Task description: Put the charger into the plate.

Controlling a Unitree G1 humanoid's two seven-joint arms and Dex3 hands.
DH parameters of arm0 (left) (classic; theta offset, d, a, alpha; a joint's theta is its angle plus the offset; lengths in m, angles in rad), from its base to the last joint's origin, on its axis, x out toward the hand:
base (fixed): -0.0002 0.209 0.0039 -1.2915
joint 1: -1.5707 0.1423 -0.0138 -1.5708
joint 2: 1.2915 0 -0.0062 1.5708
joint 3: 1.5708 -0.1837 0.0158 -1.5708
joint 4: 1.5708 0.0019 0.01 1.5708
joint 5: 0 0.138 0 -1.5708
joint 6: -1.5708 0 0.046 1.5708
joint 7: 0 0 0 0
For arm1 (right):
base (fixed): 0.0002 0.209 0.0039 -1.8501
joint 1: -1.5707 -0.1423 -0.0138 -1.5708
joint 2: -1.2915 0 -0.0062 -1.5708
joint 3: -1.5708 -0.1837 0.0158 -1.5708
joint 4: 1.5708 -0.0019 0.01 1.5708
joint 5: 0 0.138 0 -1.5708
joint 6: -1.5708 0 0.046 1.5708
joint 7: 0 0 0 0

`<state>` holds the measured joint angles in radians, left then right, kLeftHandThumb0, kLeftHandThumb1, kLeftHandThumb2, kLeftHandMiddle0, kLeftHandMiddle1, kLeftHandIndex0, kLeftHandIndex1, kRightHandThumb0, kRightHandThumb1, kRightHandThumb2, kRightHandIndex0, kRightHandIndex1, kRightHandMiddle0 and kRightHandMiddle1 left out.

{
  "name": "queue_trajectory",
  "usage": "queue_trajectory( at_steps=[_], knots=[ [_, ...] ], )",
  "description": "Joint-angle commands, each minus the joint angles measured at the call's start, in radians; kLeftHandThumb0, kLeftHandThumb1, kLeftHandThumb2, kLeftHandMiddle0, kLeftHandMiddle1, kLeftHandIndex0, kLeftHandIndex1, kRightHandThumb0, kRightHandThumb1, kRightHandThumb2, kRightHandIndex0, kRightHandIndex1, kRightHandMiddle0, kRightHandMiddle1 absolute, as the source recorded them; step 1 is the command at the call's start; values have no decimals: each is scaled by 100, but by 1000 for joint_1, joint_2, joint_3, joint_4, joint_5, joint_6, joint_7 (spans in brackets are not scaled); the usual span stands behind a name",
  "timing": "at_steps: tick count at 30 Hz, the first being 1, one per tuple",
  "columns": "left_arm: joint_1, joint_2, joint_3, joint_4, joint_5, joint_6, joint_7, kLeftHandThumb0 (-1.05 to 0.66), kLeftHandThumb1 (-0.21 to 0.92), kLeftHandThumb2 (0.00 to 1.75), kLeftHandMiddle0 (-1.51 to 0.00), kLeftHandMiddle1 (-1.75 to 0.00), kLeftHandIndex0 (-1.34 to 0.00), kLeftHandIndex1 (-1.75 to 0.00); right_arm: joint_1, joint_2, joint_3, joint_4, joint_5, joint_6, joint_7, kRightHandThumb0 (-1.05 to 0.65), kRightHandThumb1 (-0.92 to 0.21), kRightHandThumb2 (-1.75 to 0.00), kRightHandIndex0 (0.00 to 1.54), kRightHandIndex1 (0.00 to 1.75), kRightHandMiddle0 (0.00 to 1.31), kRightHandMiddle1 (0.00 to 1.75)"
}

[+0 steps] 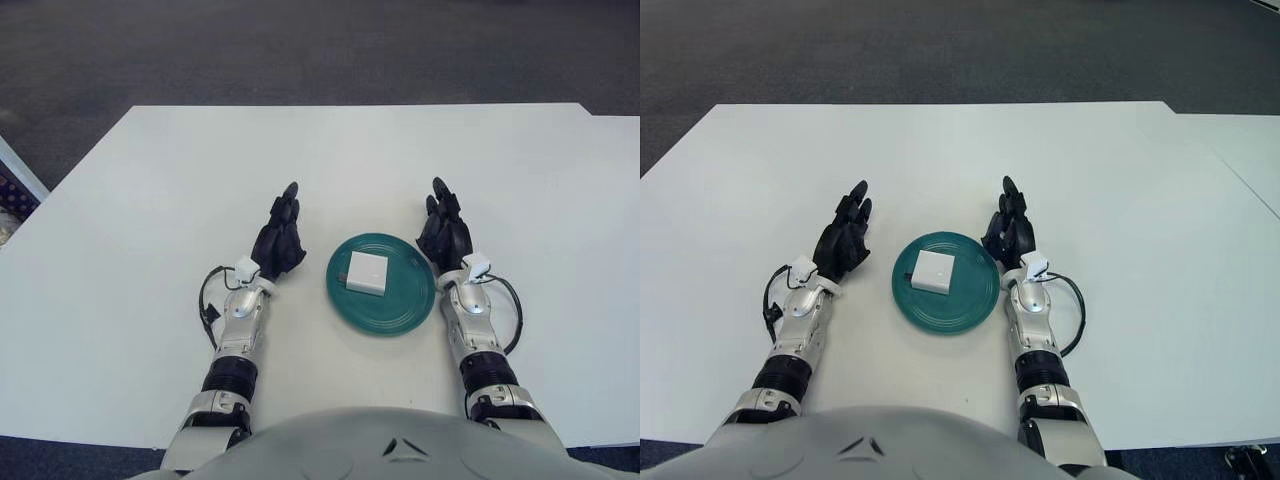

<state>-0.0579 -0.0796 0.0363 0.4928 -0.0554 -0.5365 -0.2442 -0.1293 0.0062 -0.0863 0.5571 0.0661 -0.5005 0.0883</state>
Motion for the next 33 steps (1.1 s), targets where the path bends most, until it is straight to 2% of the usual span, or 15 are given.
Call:
queue_trajectory(
  at_steps=[1, 7, 16, 23, 27, 30, 33],
  knots=[
    [106, -16, -8, 23, 27, 57, 66, -97, 92, 94, 0, 0, 0, -10, 89, -15, -2, 40, 16, 64, 31, -91, -92, -110, 0, 0, 0, 10],
    [118, -7, -7, 20, 4, 83, 63, -98, 92, 93, 0, 0, 0, -9, 102, -18, 1, 2, 11, 95, 44, -92, -92, -113, 0, 0, 0, 9],
    [138, 4, -14, 40, 2, 47, 60, -99, 92, 98, 0, 0, -1, -10, 120, -21, 4, -43, 3, 117, 39, -92, -92, -115, 0, 0, 0, 8],
    [169, 21, -50, -15, 9, 22, 34, -100, 92, 99, 0, 0, 0, -6, 142, -26, 6, -68, 8, 119, 53, -92, -92, -115, 0, 0, 0, 9],
    [220, 20, -57, -88, -14, 14, 24, -100, 92, 99, 0, 0, 0, -2, 154, -28, 5, -78, 13, 119, 66, -93, -92, -115, 0, 0, 0, 9],
    [282, 19, -52, -172, -52, 40, 13, -99, 92, 98, 0, 0, 0, -1, 164, -32, 6, -88, 14, 123, 75, -93, -92, -115, 0, 0, 0, 8],
    [288, 12, -49, -184, -63, 55, 17, -99, 92, 96, 0, 0, 0, 0, 168, -33, 6, -94, 14, 127, 81, -93, -92, -114, 0, 0, 0, 8]
  ],
)
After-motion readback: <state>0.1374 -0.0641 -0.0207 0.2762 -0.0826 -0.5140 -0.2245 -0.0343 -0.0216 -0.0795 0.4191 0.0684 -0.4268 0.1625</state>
